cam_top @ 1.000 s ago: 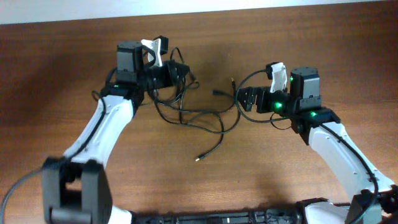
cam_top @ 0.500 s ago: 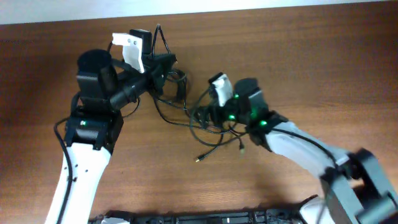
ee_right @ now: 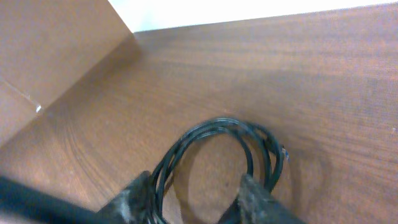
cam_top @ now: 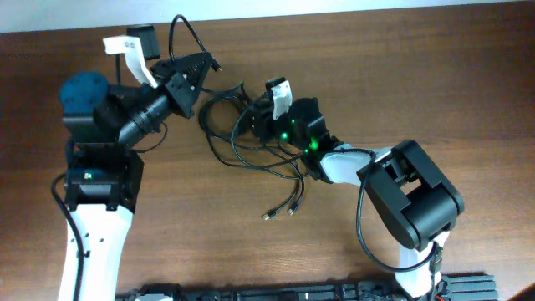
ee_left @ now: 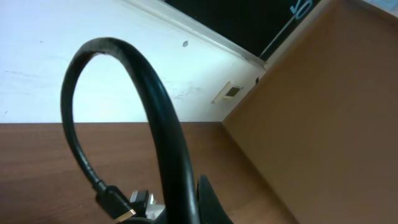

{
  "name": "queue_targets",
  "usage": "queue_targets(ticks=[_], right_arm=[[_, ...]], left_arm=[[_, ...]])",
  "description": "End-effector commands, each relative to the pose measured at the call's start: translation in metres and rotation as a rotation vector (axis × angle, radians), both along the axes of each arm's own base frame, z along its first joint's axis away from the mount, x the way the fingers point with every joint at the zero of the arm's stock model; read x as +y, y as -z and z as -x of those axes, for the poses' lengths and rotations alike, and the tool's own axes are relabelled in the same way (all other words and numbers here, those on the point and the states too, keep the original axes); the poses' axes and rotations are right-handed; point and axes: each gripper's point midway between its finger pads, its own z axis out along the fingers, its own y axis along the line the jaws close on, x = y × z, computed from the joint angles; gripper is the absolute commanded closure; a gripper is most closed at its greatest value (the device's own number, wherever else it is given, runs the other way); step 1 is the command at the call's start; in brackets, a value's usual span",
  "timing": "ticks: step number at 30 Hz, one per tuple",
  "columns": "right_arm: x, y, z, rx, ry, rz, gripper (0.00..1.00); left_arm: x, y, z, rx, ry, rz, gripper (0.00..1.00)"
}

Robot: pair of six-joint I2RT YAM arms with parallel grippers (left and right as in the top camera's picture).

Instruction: Untangle cables

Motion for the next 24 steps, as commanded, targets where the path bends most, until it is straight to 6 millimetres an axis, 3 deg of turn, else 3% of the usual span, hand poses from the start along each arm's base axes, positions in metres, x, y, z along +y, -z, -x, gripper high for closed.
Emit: queue_targets(ticks=[1,3,5,8,12,16,19,20,22,23,24], right_arm=[[-0.003,-0.048,-0.020,-0.084,-0.009,-0.064,0.92],[-0.019,-0.106,-0.032,-0.178,-0.005,-0.115,0.96],[-0.041,-0.141,-0.038,-0.195,0.035,-0.117,0.96],[-0.055,-0.151,-0.024,-0.084,0.032,-0.076,0.96],[-0.026,-0.191,0.055,0.077,-0.338,-0.228,0.96],[-0.004,-0.192,0.094,0.217,-0.514,-0.291,0.94],[0.020,-0.205,0.109,0.141,-0.565,-0.298,0.93],[0.022,-0.210,0.105,0.104,-0.540,-0.301,0.93],[0.014,-0.235,0.071,-0.307,-0.388,-0.184,0.92],[0.002,-0.221,0.038,-0.529,-0.220,0.057,0.92],[-0.013,-0.202,0.013,-0.551,-0.074,0.210,0.92]], left_arm=[[0.027,0.000,-0.002,0.031,-0.064,0.014,1.00],[0.051,0.021,-0.005,0.130,-0.137,0.014,1.00],[0.075,0.047,-0.008,0.251,-0.246,0.008,1.00],[0.098,0.083,-0.006,0.403,-0.390,-0.033,1.00],[0.100,0.123,-0.004,0.559,-0.403,-0.051,1.00],[0.100,0.160,-0.017,0.670,-0.386,-0.054,1.00],[0.101,0.186,-0.024,0.759,-0.393,-0.035,1.00],[0.101,0.190,-0.025,0.778,-0.396,-0.028,1.00],[0.095,0.198,-0.027,0.810,-0.361,-0.007,1.00],[0.084,0.195,-0.024,0.815,-0.293,0.025,1.00],[0.078,0.192,-0.022,0.813,-0.254,0.041,1.00]])
